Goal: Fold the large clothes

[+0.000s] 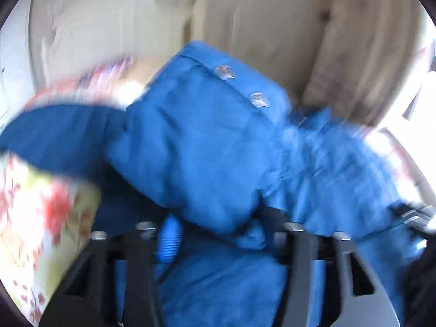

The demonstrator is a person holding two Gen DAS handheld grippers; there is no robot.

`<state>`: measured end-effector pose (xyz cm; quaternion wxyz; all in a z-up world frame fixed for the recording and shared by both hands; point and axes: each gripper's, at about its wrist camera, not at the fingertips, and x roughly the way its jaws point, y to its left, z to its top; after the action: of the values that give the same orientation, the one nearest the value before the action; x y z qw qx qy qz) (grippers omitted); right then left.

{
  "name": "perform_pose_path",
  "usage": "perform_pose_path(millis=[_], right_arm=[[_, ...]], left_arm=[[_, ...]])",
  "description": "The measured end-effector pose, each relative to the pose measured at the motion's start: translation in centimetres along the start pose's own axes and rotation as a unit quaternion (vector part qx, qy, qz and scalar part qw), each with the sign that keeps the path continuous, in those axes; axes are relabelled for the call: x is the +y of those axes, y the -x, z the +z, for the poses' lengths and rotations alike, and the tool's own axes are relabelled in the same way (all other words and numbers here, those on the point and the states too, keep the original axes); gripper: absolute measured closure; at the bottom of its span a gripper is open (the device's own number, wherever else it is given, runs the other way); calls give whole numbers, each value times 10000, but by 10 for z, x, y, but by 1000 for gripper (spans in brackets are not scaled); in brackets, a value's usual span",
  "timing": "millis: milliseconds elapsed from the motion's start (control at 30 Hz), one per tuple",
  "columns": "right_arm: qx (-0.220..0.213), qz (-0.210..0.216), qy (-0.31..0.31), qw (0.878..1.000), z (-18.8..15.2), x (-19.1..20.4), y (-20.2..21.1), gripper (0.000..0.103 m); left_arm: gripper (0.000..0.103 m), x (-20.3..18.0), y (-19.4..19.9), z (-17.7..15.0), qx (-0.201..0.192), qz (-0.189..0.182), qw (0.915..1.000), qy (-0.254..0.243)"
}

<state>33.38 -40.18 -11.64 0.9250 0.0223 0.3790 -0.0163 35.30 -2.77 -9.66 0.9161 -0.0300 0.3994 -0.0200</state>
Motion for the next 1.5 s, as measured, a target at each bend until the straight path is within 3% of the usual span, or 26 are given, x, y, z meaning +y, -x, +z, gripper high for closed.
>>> perform_pose_path(millis=[33,100,167,233,267,300,367,400,467,567,633,667,733,833,933,967,1067,1200,1300,1333,1433,1500], right_arm=[[-3,2,6,10000,0,0,0,29],[-12,-13,19,10000,0,0,0,29],[-1,0,7,10000,0,0,0,29],[-6,-6,10,10000,0,1,0,29],[-3,-4,9,10000,0,1,0,28],[-7,1,6,10000,0,0,0,28],[-45,13,-8,10000,0,0,1,28],[-64,21,-15,10000,0,0,2,28],[-78,43,-34,10000,-1,-1,2,28],[-126,99,-79,9998,-1,-3,4,28],[-167,193,-151,9996,-2,-6,6,28],[-214,256,-206,9992,-2,-9,8,28],[-482,283,-384,9977,-4,-16,17,29],[-1374,233,-1161,9834,-9,-41,48,29],[-1635,335,-1656,9720,2,-58,61,28],[-1472,366,-1520,9767,14,-55,57,28],[-756,-63,-712,9946,58,-26,28,28],[-214,-40,-333,9992,98,3,-26,28],[523,-257,-148,9982,100,11,-78,28],[685,-286,-134,9971,94,15,-88,23],[678,-418,-271,9965,92,16,-86,21],[449,-598,-340,9966,88,27,-62,21]], left_arm=[[32,12,-12,-3,240,153,9992,284],[27,40,-7,-3,161,-140,9935,1121],[27,57,21,1,-419,378,9844,1668],[26,69,55,2,-1164,531,9678,2167],[25,66,67,7,-1415,556,9643,2169],[24,58,71,18,-1510,558,9670,1975],[13,23,63,44,-1326,505,9853,947],[12,7,55,51,-1208,381,9904,554],[9,-21,27,62,-958,251,9950,-82],[9,-49,-34,64,-192,557,9960,-671],[7,-43,-70,52,317,783,9938,-723],[4,-38,-79,47,381,680,9945,-693],[4,-33,-75,49,333,542,9960,-625],[4,-37,-84,48,327,532,9957,-680],[4,-30,-75,40,310,552,9958,-668],[4,-32,-77,42,315,527,9960,-654],[4,-31,-71,40,305,502,9962,-646],[4,-26,-73,37,290,475,9965,-619],[4,-27,-73,37,280,478,9966,-612],[4,-26,-73,37,278,473,9967,-606],[4,-26,-74,38,277,468,9967,-598],[4,-26,-73,38,263,460,9969,-581]])
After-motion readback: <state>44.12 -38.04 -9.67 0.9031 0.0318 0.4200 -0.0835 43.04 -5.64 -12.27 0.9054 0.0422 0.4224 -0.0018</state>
